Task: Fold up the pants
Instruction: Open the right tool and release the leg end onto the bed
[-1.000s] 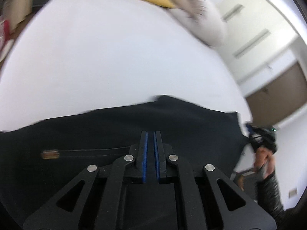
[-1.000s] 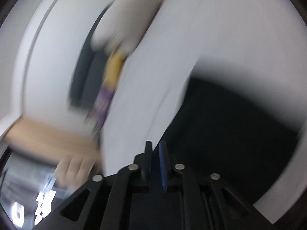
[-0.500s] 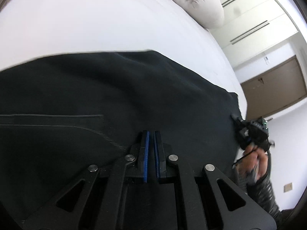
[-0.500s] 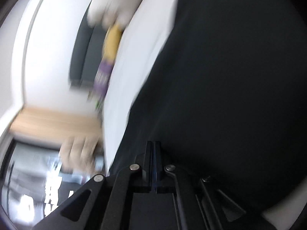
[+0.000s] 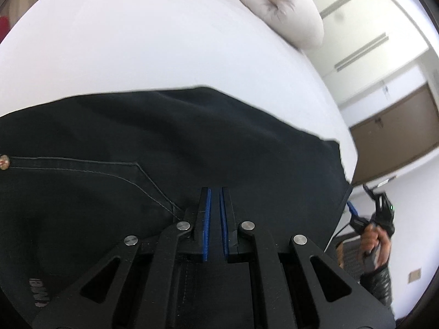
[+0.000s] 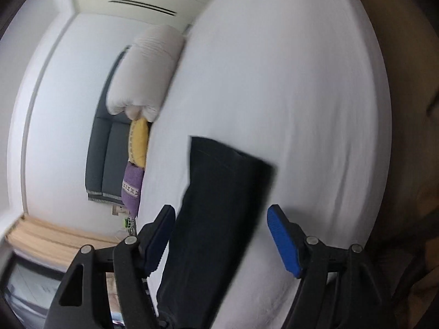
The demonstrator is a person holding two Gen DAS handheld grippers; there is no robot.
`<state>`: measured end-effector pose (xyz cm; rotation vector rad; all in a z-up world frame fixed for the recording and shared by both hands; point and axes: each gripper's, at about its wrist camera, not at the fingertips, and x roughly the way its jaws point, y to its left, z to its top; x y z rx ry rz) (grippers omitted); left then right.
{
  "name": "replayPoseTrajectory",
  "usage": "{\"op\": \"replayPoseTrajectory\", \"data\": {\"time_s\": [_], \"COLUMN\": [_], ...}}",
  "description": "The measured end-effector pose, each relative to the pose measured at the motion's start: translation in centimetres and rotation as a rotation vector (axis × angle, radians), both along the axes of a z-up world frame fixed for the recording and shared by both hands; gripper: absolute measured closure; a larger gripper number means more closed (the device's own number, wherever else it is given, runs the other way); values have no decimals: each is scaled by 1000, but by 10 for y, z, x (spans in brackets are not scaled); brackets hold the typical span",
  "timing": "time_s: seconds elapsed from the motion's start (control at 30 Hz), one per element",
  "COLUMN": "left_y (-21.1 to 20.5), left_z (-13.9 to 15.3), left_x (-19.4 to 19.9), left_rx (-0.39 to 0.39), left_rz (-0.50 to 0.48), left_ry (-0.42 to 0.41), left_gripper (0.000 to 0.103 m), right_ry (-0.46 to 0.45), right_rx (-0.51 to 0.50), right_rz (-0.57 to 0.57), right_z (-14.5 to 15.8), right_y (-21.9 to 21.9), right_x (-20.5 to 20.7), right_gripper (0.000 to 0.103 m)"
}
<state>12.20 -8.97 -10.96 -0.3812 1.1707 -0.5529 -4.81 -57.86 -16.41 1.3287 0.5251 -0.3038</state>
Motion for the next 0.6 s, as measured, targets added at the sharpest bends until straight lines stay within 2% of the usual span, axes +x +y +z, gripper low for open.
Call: {"op": "replayPoseTrajectory", "data": {"time_s": [0.07,0.17,0.23,0.33,0.37,0.5,0.6], "left_y": [3,25,31,25,22,30,25], "left_z": [-12,-28,-28,-23,-23,-23,-28], "left_x": [-1,0,-1,-2,-3,-11,-7], "left_rx": [19,-91,-86,-52,-54,-58,-57], "left_rz": [0,38,32,22,23,24,25], "left_ry": [51,88,89,74,73,74,74], "left_gripper": [97,97,97,97,97,97,97], "right_ry": [-18,-78,-113,-141,-150,-155,-151], "right_rx": [48,107,122,159,168,177,167], "right_rz": [-16,-47,-50,-43,-40,-17,-10], "right_z": [-11,-21,-22,-23,-18,-19,-18], "right_y": [-6,-18,-22,-30,-34,-37,-40], "right_x": [6,-4,-1,2,-6,5,10], "right_gripper": [30,30,31,42,42,48,65]}}
